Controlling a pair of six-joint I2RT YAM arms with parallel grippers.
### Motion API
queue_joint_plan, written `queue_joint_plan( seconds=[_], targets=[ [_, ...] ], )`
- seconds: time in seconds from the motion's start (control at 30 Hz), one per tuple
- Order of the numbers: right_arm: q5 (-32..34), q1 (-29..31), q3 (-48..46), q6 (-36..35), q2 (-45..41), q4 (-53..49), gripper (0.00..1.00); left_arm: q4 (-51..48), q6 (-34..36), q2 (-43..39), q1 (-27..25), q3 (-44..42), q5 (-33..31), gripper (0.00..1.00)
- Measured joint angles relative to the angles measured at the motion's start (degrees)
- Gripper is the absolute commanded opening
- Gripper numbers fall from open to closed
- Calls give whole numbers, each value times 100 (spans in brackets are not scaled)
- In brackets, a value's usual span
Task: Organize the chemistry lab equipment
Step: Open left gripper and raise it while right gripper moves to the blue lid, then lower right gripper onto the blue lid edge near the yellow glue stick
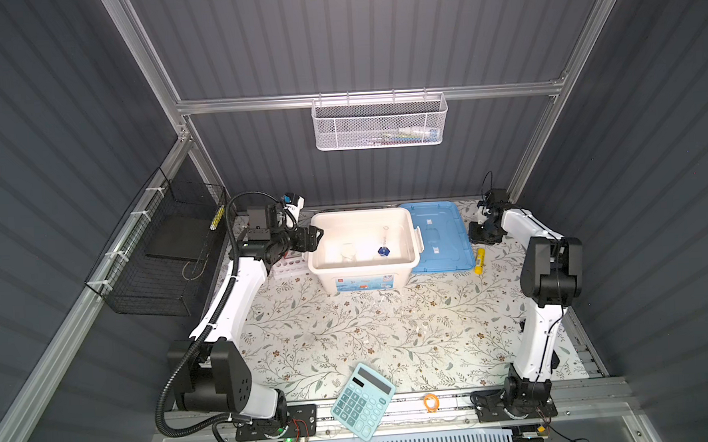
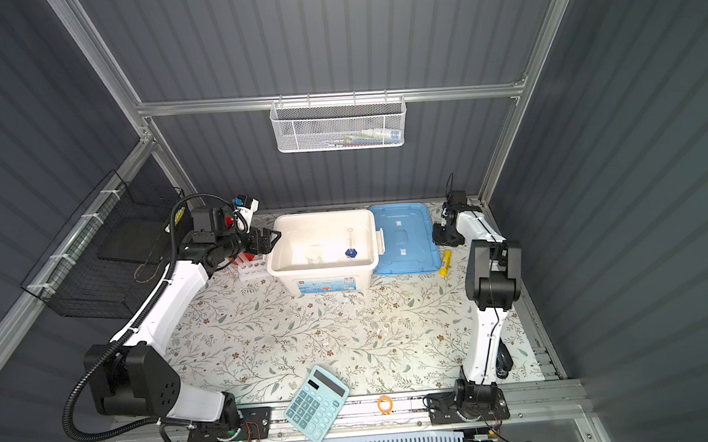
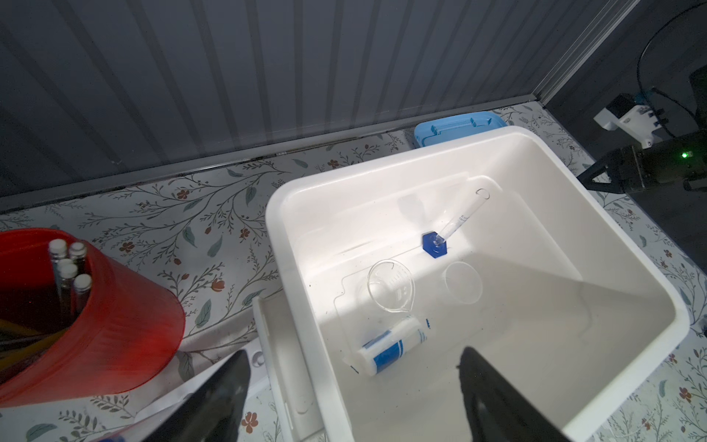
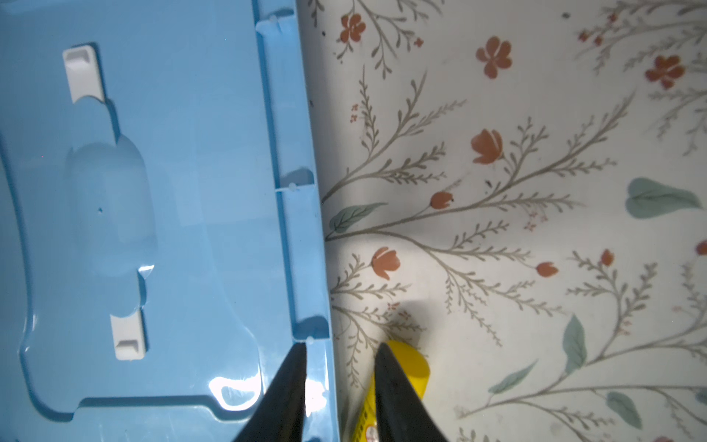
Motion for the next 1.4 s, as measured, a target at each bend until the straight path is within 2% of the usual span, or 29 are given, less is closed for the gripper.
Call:
queue_joint_plan(
  seconds=[0.8, 1.4],
  targets=[
    [195, 72, 866, -413, 780, -442, 29, 7, -61, -170, 0, -173, -4, 85],
    [280, 264, 1156, -361, 1014, -820, 24, 7, -57, -170, 0, -173, -4, 85]
  ],
)
